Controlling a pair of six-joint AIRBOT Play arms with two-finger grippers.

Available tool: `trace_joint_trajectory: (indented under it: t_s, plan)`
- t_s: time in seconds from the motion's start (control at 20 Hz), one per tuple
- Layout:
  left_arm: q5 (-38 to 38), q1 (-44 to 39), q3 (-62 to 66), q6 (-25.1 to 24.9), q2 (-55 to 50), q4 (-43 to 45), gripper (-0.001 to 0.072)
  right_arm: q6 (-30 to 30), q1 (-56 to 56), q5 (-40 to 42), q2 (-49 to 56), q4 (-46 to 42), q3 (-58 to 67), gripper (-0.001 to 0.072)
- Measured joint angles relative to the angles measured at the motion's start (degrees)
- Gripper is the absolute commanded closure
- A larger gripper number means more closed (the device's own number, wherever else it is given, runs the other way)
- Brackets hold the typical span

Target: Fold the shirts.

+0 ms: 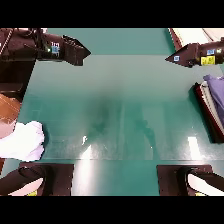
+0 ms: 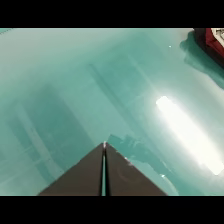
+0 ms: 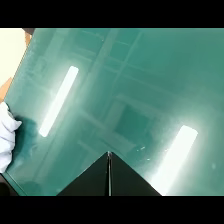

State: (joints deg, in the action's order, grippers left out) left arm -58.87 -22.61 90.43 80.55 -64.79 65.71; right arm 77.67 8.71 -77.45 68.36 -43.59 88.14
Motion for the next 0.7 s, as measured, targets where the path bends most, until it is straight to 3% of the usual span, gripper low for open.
trace_joint_trajectory:
  t_s: [0.7]
  plan:
    - [0.9, 0.0, 0.0, 0.0, 0.0, 0.0, 0.0683, 0.0, 0.0, -2.8, 0.0, 0.1, 0.0, 0.0695]
